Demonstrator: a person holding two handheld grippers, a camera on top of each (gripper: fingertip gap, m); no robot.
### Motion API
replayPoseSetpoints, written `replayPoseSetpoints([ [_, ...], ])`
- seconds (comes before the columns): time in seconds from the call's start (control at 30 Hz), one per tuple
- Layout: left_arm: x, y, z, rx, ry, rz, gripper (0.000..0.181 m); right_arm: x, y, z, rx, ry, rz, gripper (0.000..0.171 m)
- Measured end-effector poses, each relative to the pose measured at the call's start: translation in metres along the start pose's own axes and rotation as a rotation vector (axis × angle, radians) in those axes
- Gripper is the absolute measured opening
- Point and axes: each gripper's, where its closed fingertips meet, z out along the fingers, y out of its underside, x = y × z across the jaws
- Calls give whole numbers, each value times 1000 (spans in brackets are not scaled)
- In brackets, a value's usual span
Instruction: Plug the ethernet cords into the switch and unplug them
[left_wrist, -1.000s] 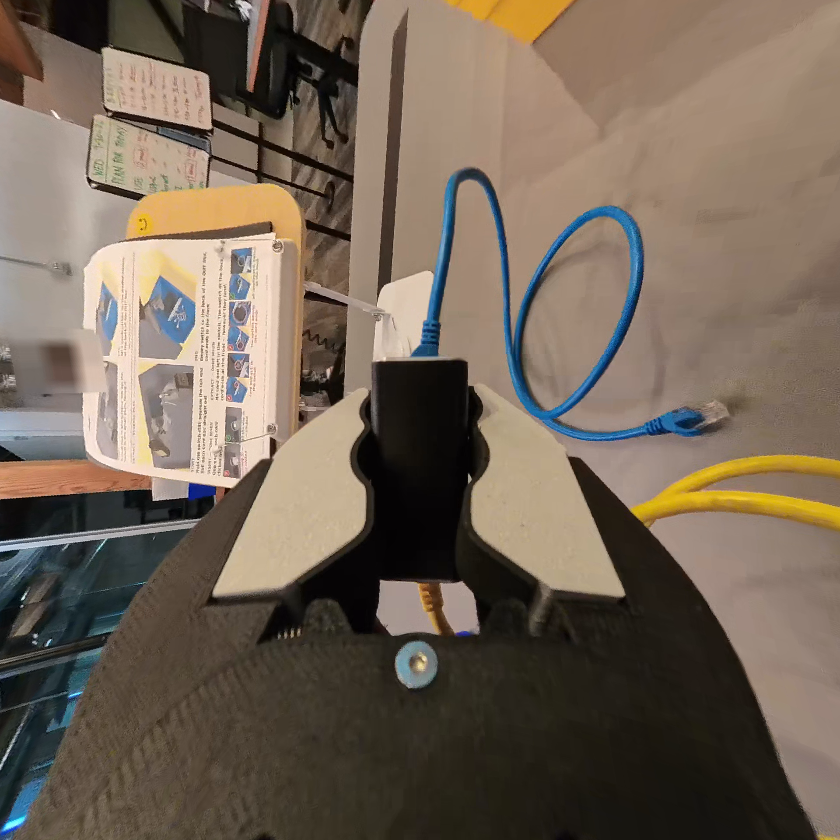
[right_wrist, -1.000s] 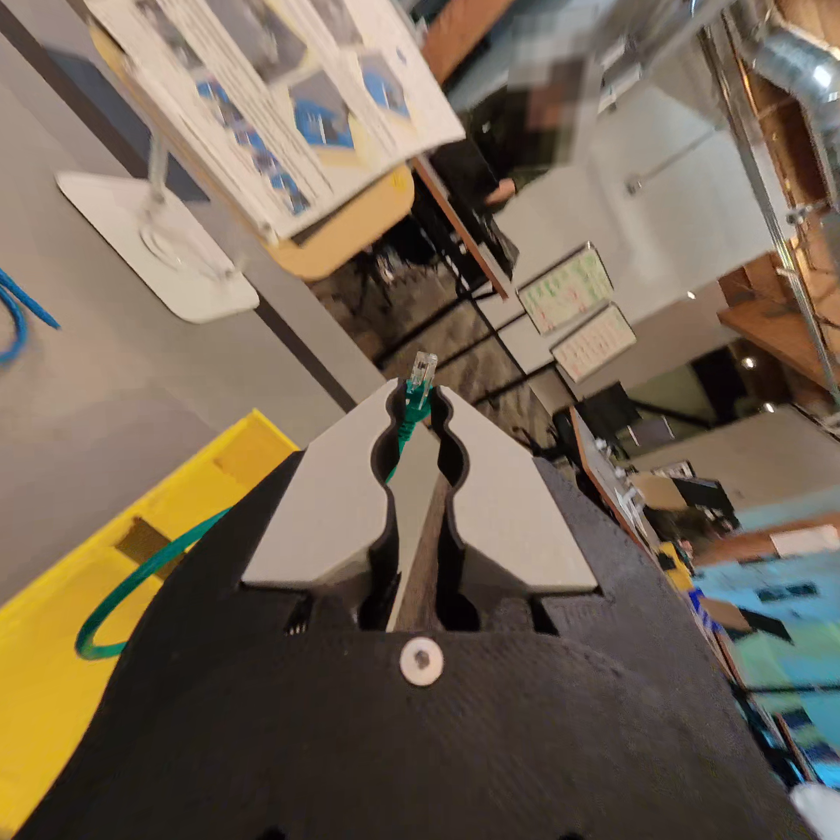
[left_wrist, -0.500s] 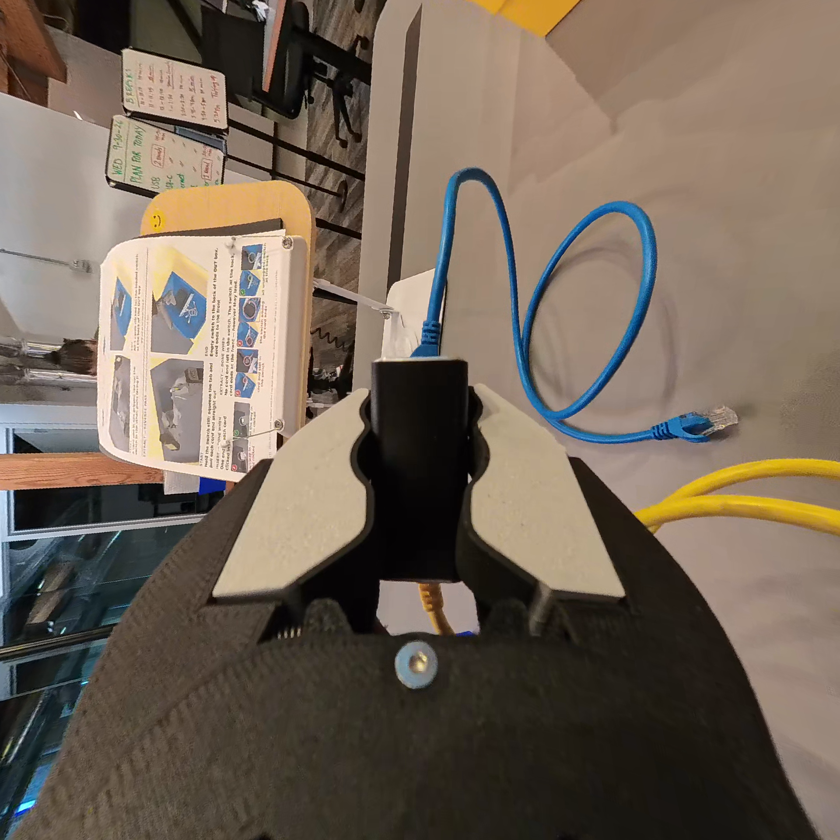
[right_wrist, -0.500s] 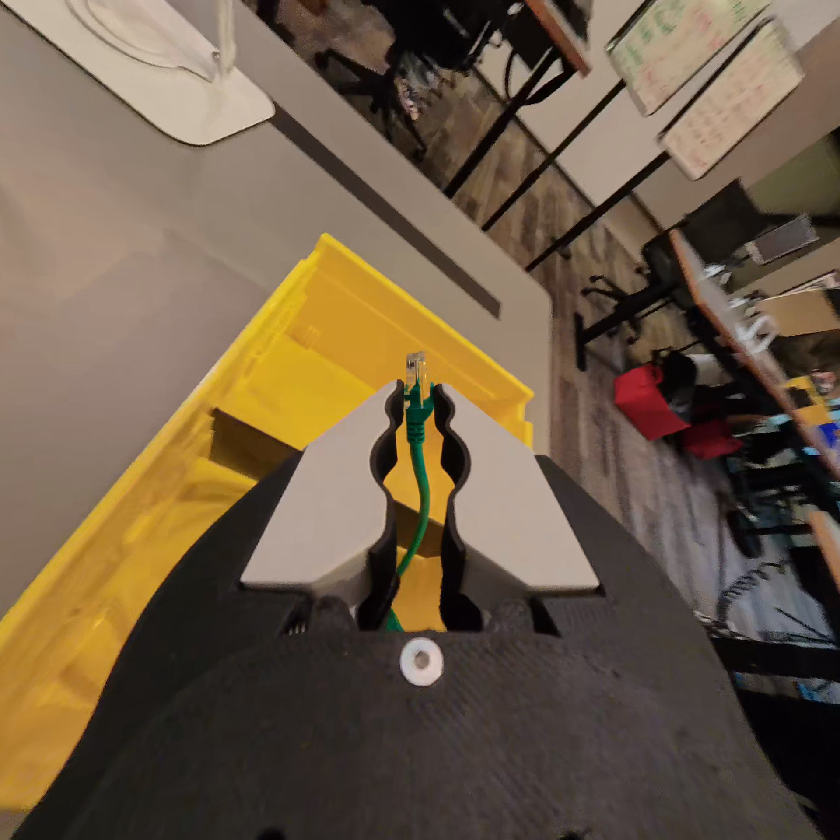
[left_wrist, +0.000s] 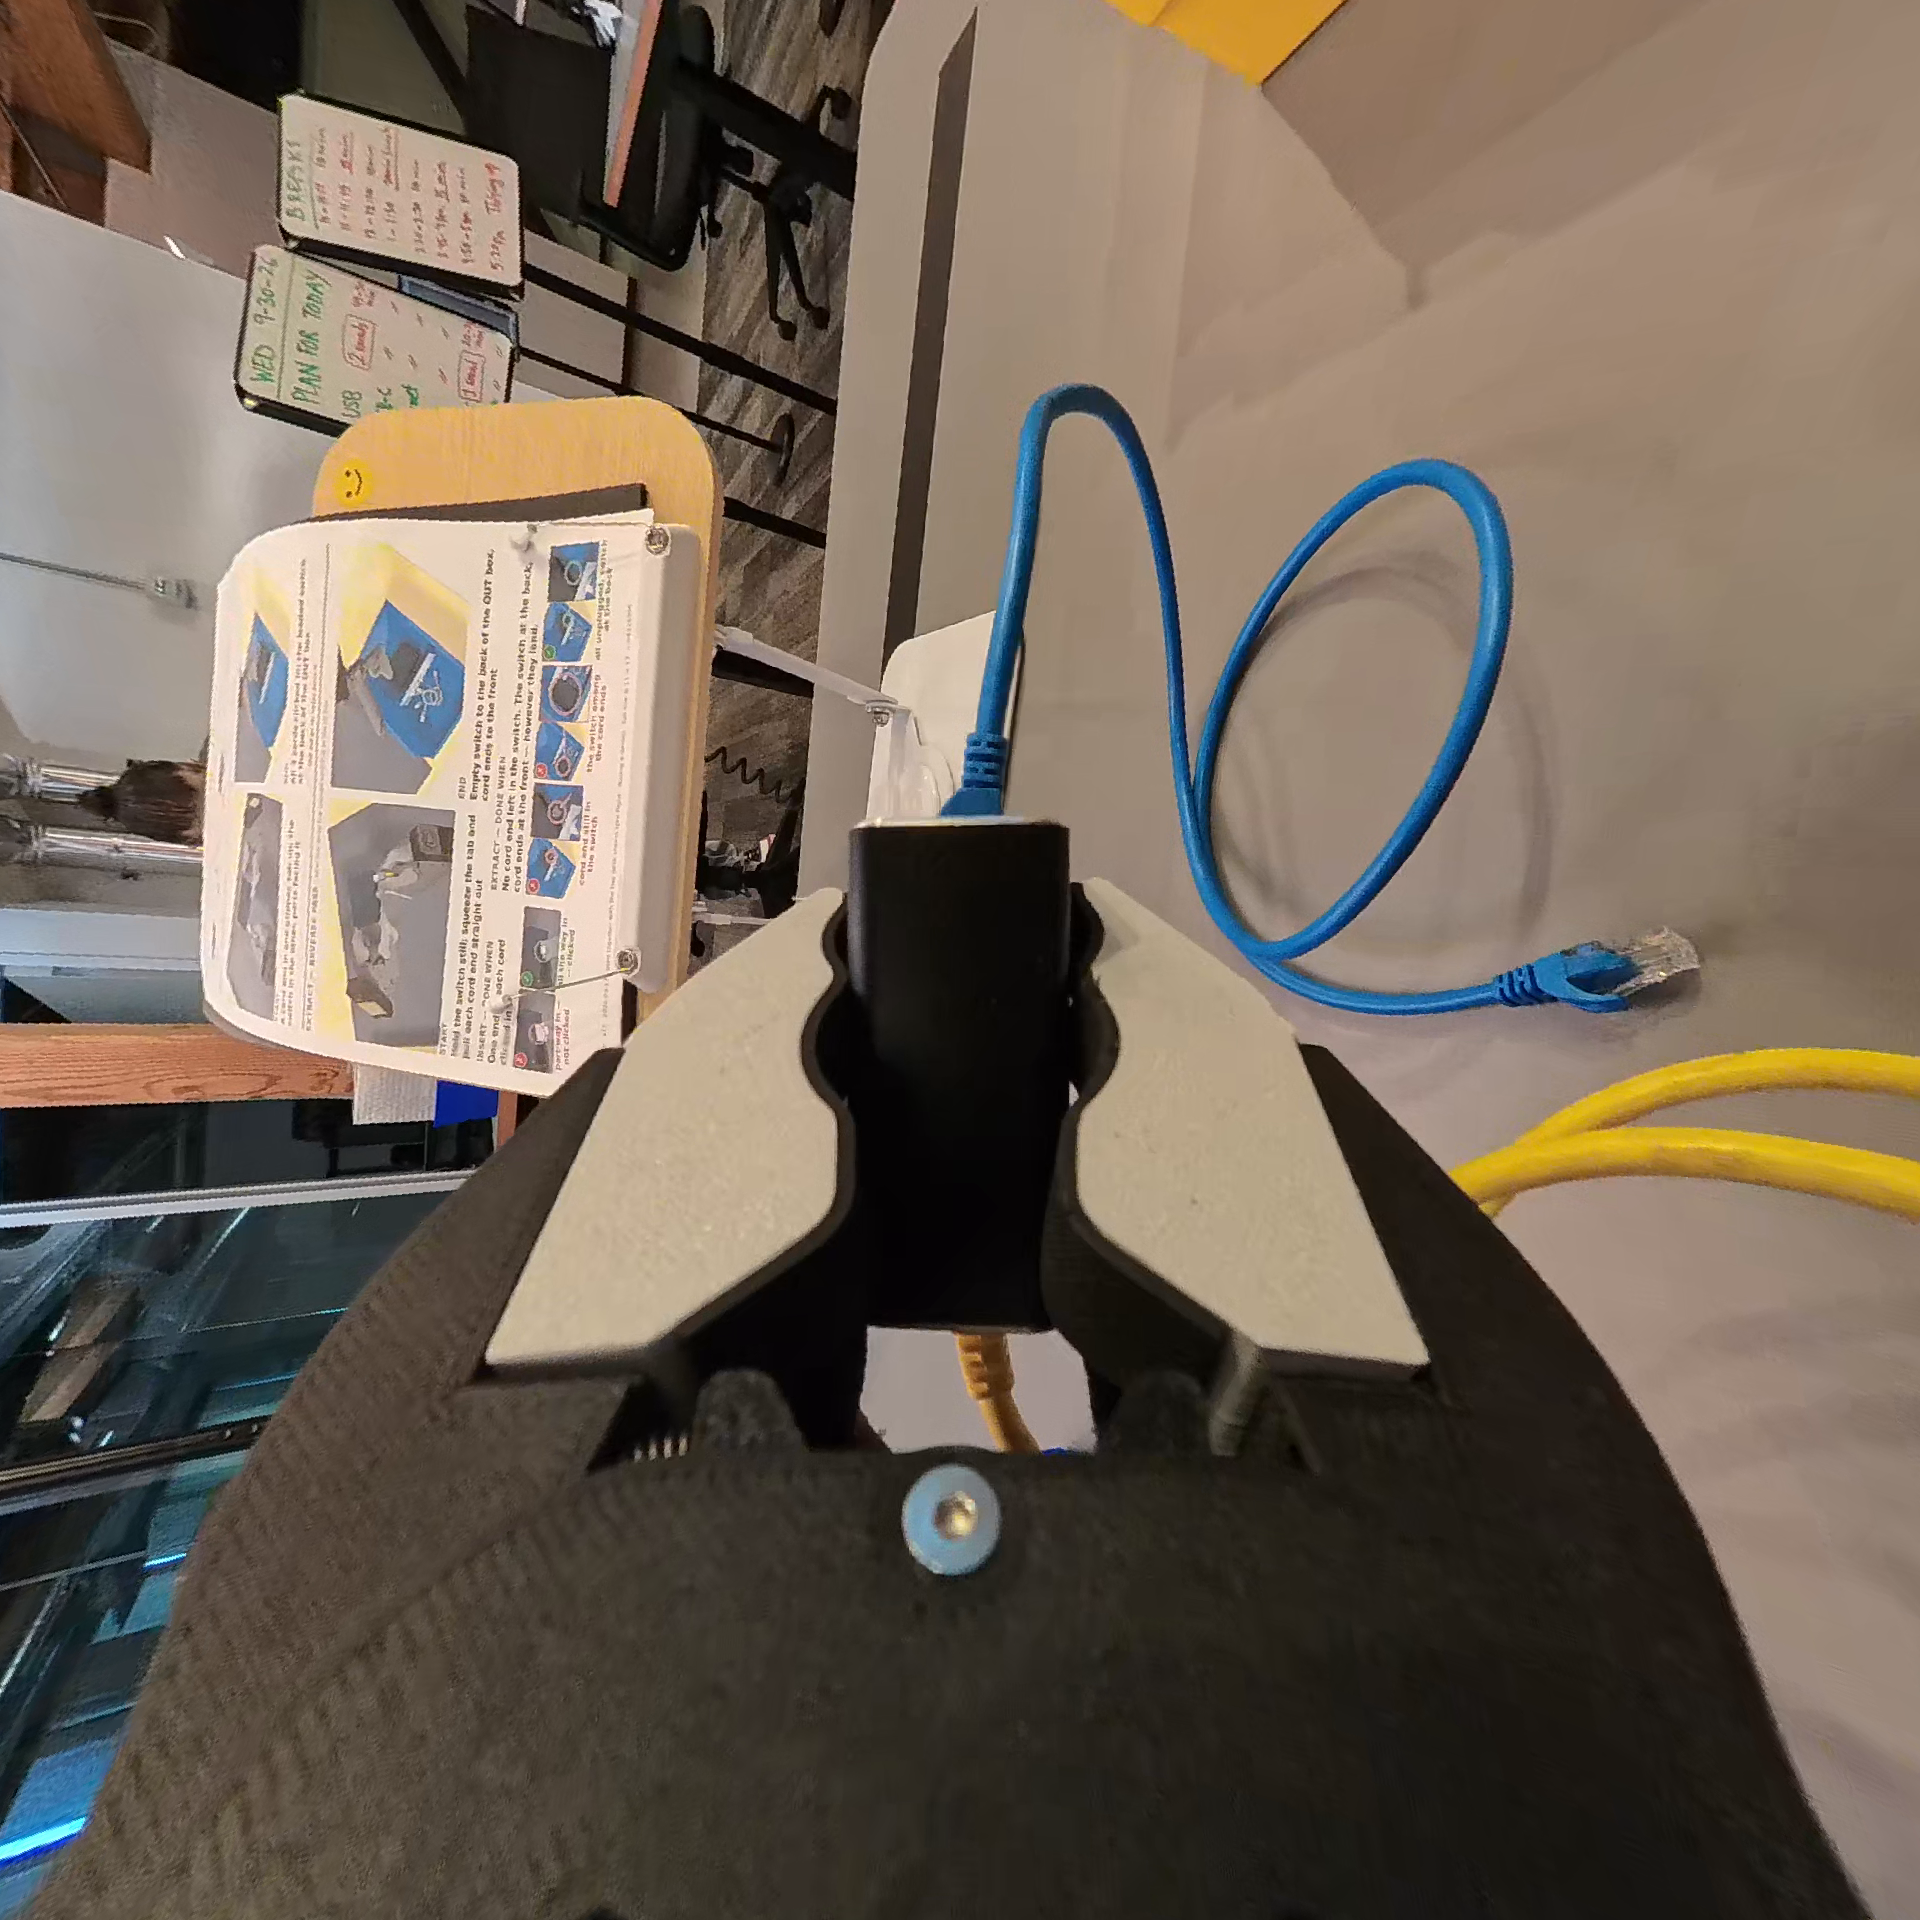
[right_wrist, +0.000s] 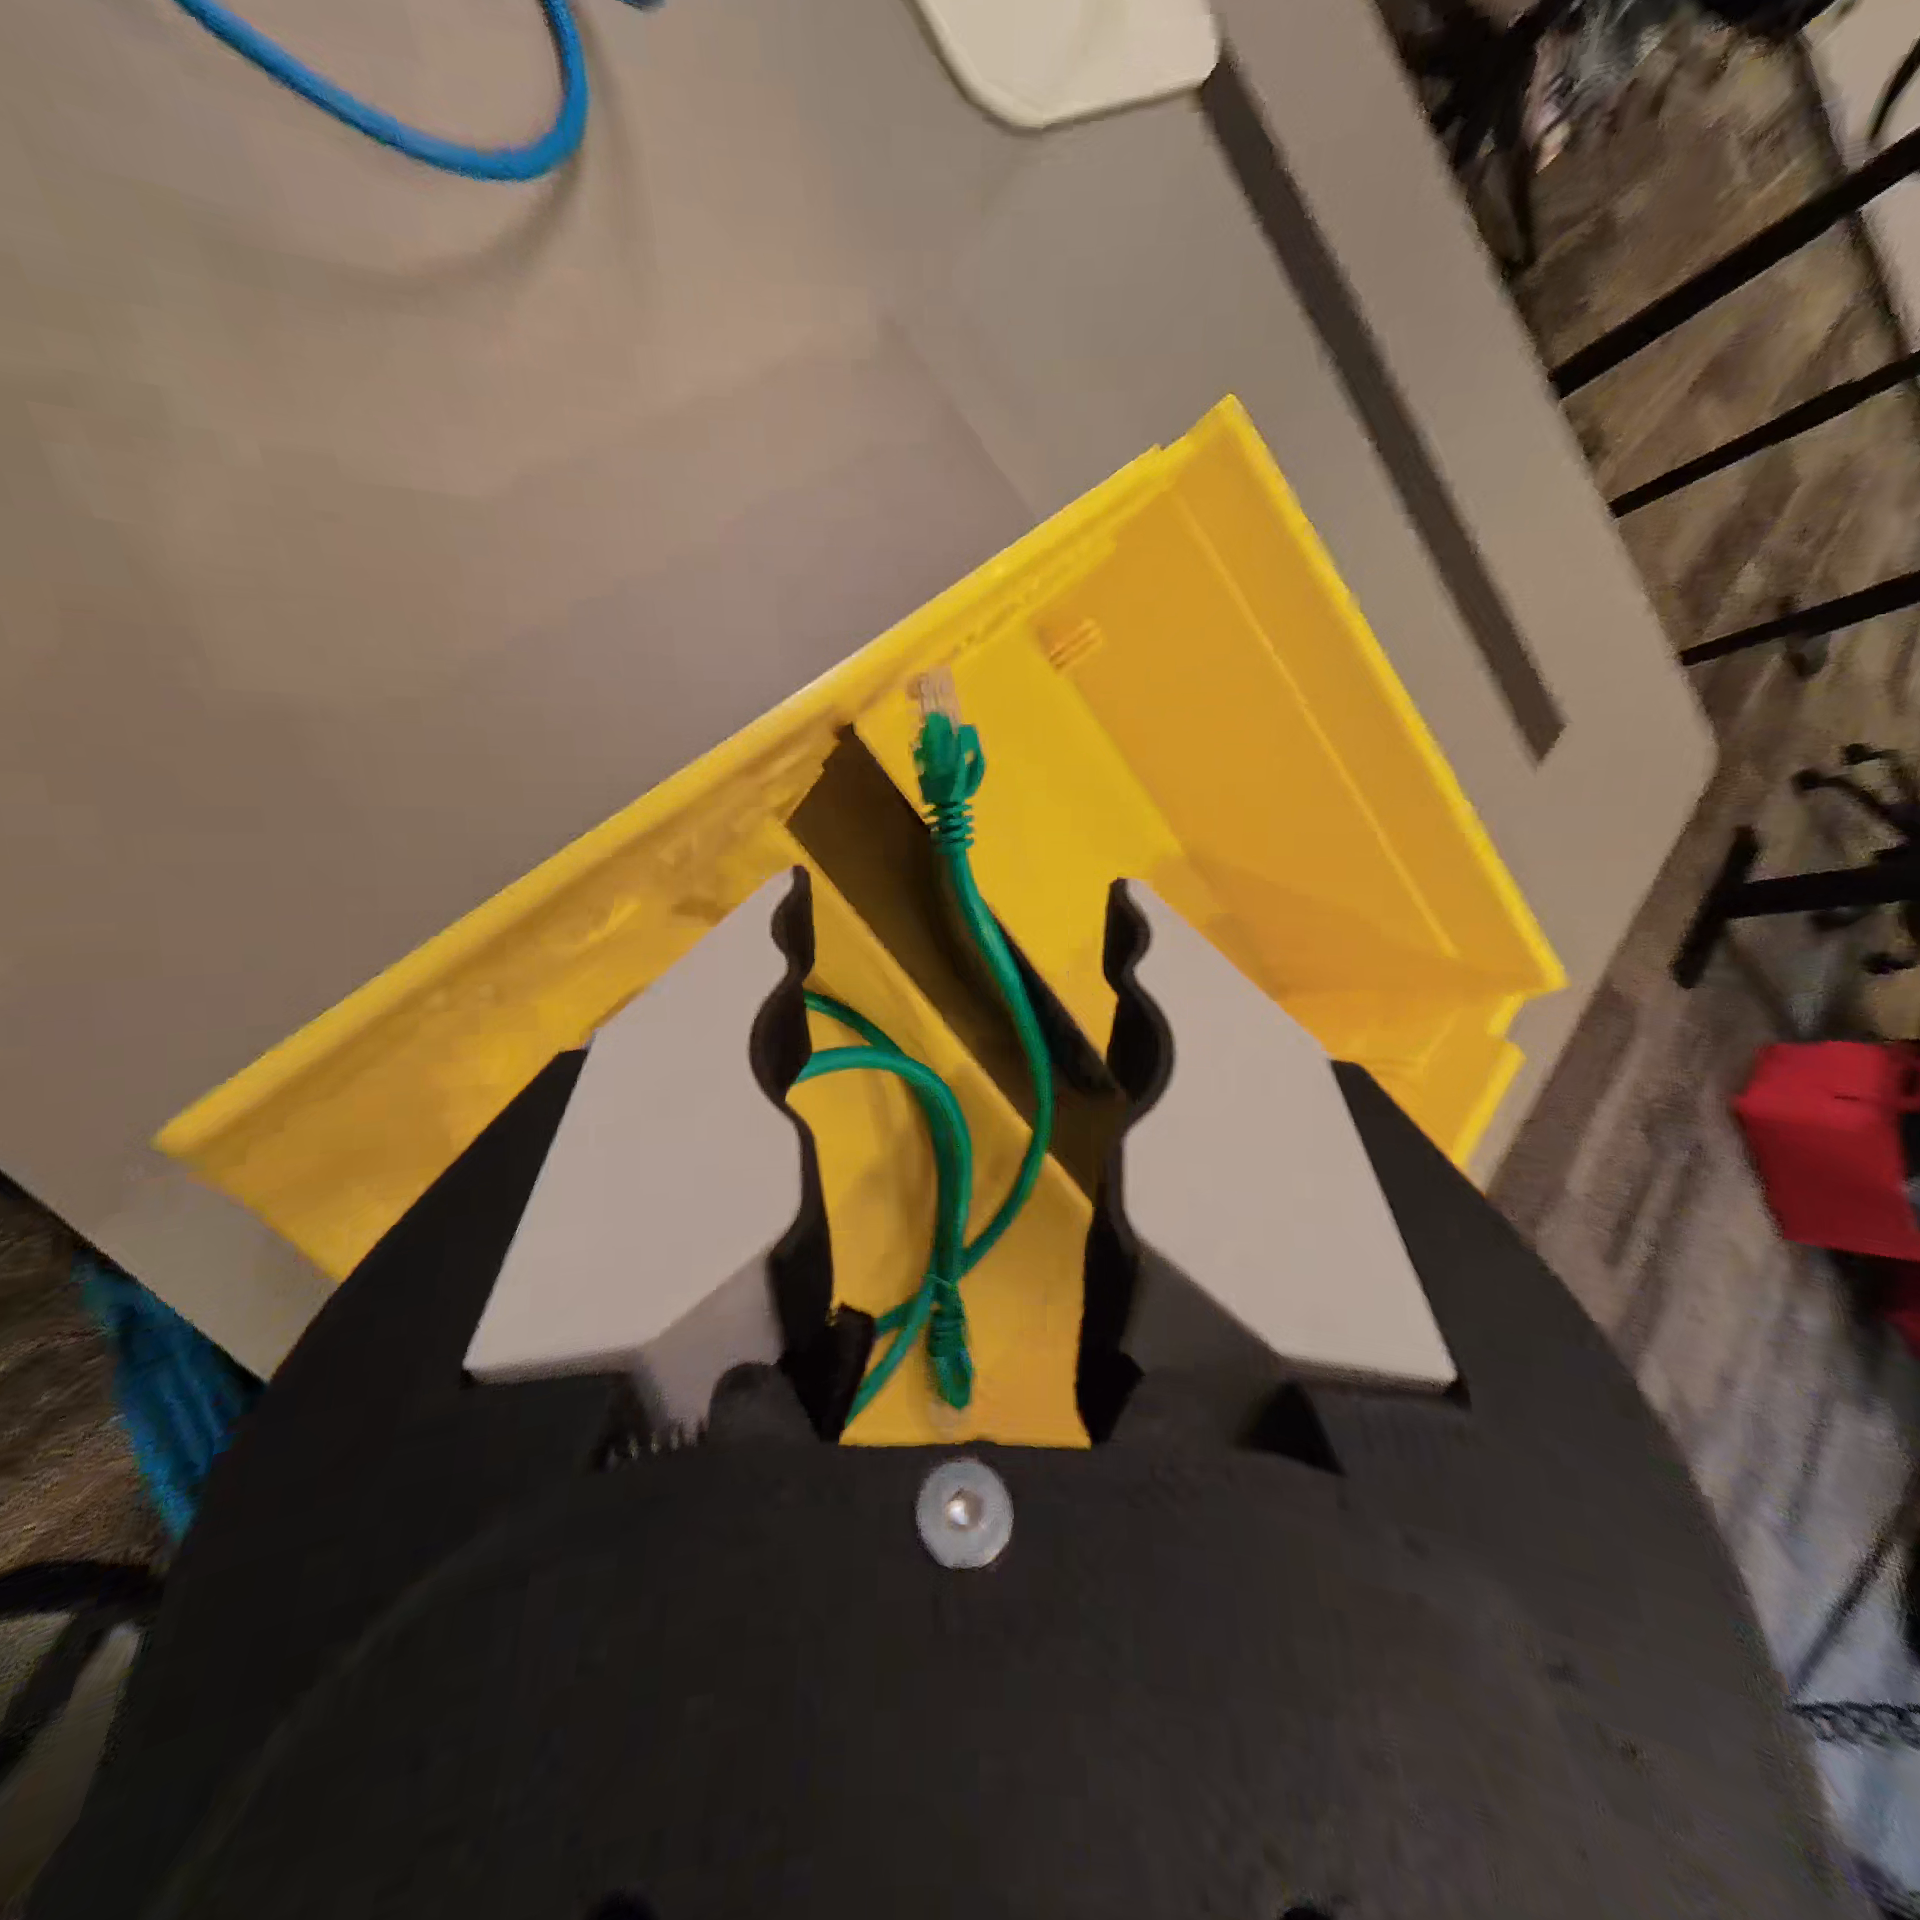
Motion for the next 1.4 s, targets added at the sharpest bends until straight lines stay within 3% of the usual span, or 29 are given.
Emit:
replayPoseSetpoints([
  [0.13,-7,-1,-2,20,-15,-17,36,15,-39,-37,91,114,-86,48],
  [0.27,-14,-6,-8,69,-24,-54,36,-24,-123,-58,326,74,-190,50],
  [0.4,-17,-10,-14,112,-13,-81,37,-75,-199,-49,503,44,-328,53],
  [0.57,-13,-11,-18,136,23,-101,36,-108,-256,-9,550,70,-480,45],
  [0.73,-15,-20,-23,170,28,-104,36,-134,-280,42,490,96,-658,34],
  [0.8,-16,-22,-25,178,29,-104,36,-136,-288,52,489,121,-686,6],
  [1.0,-26,-15,-25,175,2,-114,37,-134,-300,53,586,8,-534,5],
  [1.17,-36,-7,-34,183,56,-180,62,-124,-299,53,658,-26,-450,5],
  [1.4,-28,10,-49,207,330,-410,101,-127,-300,46,727,-47,-469,5],
])
